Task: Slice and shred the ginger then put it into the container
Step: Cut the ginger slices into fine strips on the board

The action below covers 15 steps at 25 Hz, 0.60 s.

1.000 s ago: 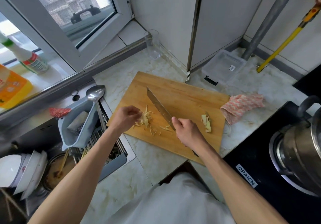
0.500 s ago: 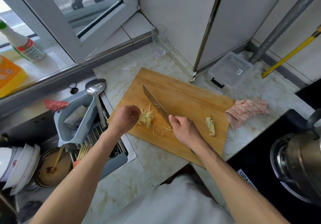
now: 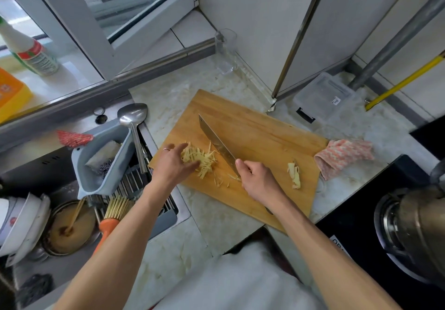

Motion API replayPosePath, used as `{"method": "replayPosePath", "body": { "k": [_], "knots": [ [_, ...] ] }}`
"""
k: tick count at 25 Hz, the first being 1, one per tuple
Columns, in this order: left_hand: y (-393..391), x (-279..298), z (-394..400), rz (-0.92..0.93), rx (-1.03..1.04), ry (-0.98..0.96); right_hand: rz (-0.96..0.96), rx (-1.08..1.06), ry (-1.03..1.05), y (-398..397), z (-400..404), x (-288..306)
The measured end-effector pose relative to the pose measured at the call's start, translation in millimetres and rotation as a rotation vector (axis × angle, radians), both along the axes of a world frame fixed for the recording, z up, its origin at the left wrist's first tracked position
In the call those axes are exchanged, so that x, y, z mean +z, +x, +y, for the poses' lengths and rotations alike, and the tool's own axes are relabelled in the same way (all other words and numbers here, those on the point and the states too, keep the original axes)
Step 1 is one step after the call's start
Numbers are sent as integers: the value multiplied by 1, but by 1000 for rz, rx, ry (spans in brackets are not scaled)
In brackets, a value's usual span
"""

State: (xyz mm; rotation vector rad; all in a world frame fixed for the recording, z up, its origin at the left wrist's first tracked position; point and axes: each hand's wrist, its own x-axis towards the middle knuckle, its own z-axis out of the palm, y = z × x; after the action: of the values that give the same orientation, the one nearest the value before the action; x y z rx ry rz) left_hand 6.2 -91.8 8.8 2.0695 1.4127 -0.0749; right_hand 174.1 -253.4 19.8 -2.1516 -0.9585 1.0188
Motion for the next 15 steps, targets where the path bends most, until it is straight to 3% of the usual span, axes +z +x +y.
{"method": "replayPosePath", "body": {
  "k": [5, 8, 11, 13, 15],
  "knots": [
    [25, -15, -18, 21, -145, 32, -4, 17, -15, -6, 1, -1],
    [31, -14, -20, -187, -81, 41, -4, 6, -10, -5, -1, 0],
    [25, -2, -11, -425, 30, -79, -10, -22, -7, -1, -4, 1],
    [19, -1, -6, -381, -20, -49, -14, -39, -7, 2, -7, 0],
    [15, -7, -2, -213, -49, -5, -14, -51, -12, 3, -10, -1]
  ]
}}
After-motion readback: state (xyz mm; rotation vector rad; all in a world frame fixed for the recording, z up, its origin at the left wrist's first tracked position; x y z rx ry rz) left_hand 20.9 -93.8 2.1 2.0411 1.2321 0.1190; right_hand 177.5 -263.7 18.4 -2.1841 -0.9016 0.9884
